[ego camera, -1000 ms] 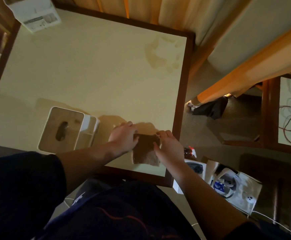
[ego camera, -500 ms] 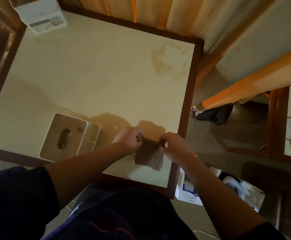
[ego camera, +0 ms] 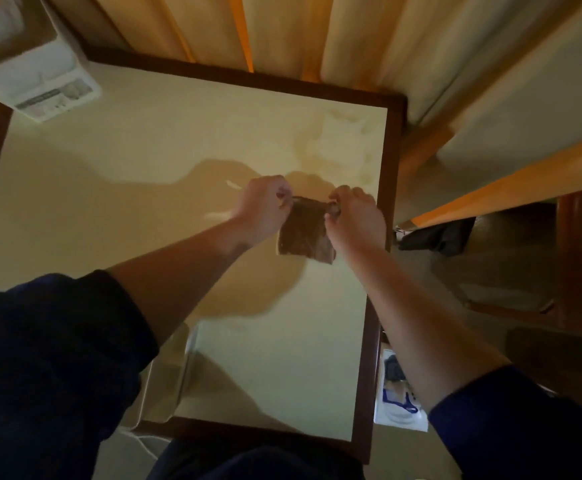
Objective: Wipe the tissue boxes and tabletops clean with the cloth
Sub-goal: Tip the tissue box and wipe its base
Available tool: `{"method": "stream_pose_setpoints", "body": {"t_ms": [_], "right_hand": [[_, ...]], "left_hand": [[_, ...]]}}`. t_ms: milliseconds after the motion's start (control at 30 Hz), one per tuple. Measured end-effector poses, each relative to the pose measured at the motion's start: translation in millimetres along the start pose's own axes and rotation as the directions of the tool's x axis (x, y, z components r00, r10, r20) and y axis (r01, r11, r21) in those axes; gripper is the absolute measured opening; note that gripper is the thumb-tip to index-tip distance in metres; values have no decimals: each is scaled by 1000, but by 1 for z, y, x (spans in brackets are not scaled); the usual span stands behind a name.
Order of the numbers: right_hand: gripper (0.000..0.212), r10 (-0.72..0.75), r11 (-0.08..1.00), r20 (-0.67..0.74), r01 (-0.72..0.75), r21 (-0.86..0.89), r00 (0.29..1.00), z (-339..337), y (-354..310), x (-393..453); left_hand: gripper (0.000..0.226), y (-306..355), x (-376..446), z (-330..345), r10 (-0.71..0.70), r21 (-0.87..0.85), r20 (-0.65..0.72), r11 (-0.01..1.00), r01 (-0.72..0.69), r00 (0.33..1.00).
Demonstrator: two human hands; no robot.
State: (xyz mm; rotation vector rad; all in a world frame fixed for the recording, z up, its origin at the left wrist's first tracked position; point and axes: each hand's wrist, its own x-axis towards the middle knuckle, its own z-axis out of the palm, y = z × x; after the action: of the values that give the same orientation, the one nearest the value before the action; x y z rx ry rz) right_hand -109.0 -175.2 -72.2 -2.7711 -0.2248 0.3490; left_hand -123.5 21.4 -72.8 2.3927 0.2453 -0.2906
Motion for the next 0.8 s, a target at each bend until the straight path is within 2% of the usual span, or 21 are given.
{"method": "stream_pose_setpoints", "body": {"t_ms": [67, 167, 333, 533, 800], "right_hand": [[35, -106, 994, -48, 105, -30, 993, 16, -11, 0], [59, -222, 973, 119, 227, -32, 968, 55, -21, -19], [66, -121, 981, 125, 138, -136, 985, 85, -20, -22], [67, -46, 990, 98, 58, -129, 994, 79, -38, 23], [69, -65, 983, 12, 66, -170, 998, 67, -59, 144]], "left_hand": [[34, -6, 20, -1, 20, 102, -16, 995, -18, 1000], [58, -25, 34, -5, 40, 311, -34, 950, -28, 999], [71, -69, 54, -12, 138, 456, -1, 882, -122, 990], [71, -91, 69, -15, 182, 442, -3, 882, -162, 983], [73, -94, 75, -12, 179, 450, -3, 879, -158, 984]]}}
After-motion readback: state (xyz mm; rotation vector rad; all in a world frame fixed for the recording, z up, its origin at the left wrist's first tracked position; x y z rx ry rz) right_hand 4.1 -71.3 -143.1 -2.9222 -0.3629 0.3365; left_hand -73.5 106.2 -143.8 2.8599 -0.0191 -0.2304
